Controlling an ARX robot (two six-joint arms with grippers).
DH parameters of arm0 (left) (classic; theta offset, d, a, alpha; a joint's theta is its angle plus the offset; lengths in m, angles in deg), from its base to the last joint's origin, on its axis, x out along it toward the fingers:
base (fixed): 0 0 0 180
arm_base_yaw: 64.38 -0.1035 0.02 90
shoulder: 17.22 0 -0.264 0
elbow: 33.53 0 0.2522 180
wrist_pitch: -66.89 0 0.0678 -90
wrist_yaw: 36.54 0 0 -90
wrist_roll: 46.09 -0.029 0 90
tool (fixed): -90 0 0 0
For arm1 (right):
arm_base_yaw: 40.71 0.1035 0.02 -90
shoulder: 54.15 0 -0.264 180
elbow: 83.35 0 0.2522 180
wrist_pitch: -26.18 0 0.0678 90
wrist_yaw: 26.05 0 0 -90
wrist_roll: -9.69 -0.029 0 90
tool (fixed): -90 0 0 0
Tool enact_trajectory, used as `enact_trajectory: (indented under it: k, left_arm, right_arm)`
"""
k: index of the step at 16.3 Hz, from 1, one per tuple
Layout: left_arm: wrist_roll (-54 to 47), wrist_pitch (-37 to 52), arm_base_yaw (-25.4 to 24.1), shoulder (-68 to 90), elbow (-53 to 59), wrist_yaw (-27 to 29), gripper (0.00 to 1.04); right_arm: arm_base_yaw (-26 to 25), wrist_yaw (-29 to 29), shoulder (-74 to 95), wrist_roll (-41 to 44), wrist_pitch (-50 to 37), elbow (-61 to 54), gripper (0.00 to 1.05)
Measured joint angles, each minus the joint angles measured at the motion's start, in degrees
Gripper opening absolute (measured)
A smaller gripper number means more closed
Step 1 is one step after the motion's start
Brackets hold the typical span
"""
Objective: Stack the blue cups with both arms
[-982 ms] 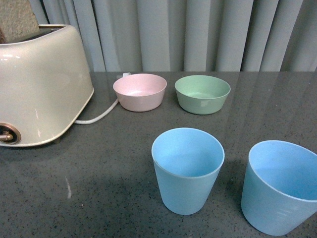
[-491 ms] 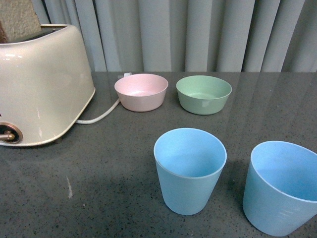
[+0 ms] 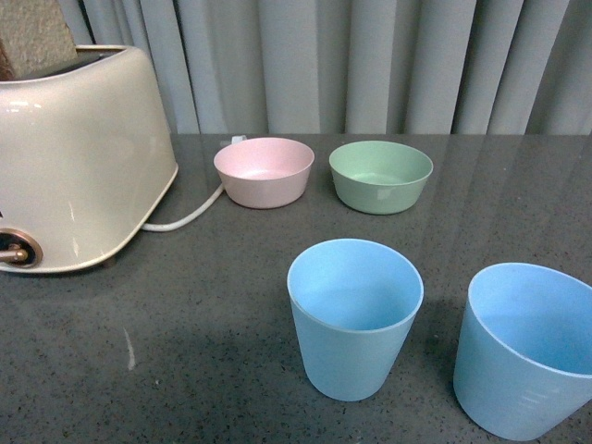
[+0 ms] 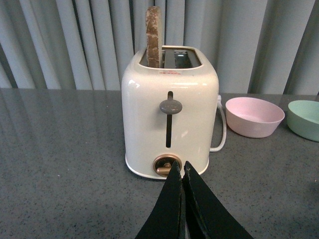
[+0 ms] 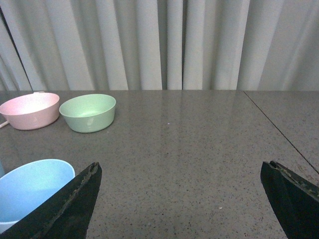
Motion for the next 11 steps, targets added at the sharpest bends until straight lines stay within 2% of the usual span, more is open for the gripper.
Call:
enact_trajectory:
  k: [4,11]
  left_arm:
    - [0.0,0.6,0.0,-2.5,1.6,0.0,0.01]
    - [0.0,-6.6,0.0,-9.5,1.8,0.0,0.01]
  right_arm:
    - [0.0,0.0,0.0,0.0,0.0,0.0,0.98]
    - [0.0,0.0,0.0,0.0,0.0,0.0,0.98]
